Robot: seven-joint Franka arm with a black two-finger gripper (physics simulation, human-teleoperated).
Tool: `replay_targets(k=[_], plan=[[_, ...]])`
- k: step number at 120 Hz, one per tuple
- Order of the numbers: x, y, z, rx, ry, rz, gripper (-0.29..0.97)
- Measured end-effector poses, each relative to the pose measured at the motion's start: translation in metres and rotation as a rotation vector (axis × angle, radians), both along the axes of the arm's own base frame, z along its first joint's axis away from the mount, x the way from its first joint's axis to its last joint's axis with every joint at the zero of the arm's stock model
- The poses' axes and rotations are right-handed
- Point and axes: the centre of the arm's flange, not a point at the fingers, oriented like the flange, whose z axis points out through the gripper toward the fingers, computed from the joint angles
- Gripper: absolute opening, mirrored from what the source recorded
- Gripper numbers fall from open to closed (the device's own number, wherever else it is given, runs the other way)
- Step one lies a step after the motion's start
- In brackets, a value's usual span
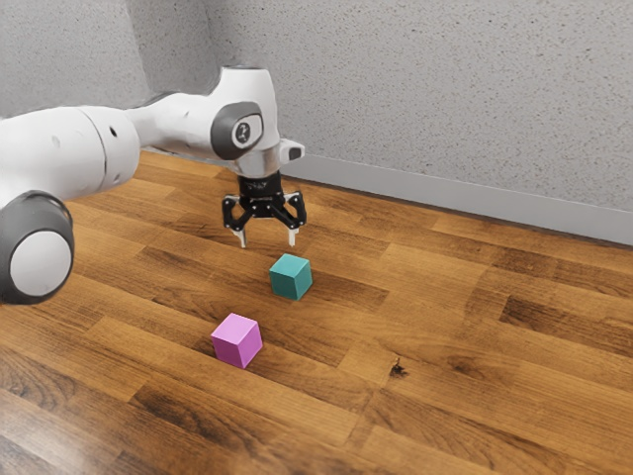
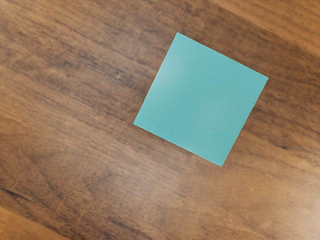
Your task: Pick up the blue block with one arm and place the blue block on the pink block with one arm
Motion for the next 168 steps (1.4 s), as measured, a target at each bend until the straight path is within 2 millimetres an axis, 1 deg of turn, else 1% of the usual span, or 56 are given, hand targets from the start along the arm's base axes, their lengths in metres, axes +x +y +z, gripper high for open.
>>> replay_targets(k=[5,11,22,33,38,50,64,70,78,88,94,98,102,118,130,142,168], plan=[[0.011,0.001,-0.013,-0.005,-0.016,-0.009,0.68],[0.018,0.001,-0.024,-0.009,-0.032,-0.024,0.68],[0.024,0.0,-0.034,-0.015,-0.059,-0.065,0.68],[0.03,0.003,-0.055,-0.021,-0.071,-0.12,0.68],[0.036,0.005,-0.061,-0.022,-0.091,-0.151,0.68],[0.043,0.004,-0.062,-0.022,-0.133,-0.23,0.68],[0.046,0.0,-0.061,-0.003,-0.16,-0.348,0.68],[0.047,0.002,-0.061,0.007,-0.165,-0.395,0.68],[0.047,0.007,-0.067,0.014,-0.168,-0.445,0.68],[0.048,0.007,-0.073,0.018,-0.174,-0.503,0.68],[0.043,0.007,-0.081,0.012,-0.164,-0.532,0.68],[0.037,0.008,-0.089,0.0,-0.156,-0.543,0.68],[0.034,0.008,-0.093,-0.007,-0.157,-0.554,0.68],[0.035,0.01,-0.092,-0.02,-0.189,-0.585,0.68],[0.036,0.015,-0.095,-0.038,-0.204,-0.58,0.68],[0.036,0.015,-0.098,-0.05,-0.213,-0.578,0.68],[0.035,0.016,-0.112,-0.068,-0.206,-0.568,0.68]])
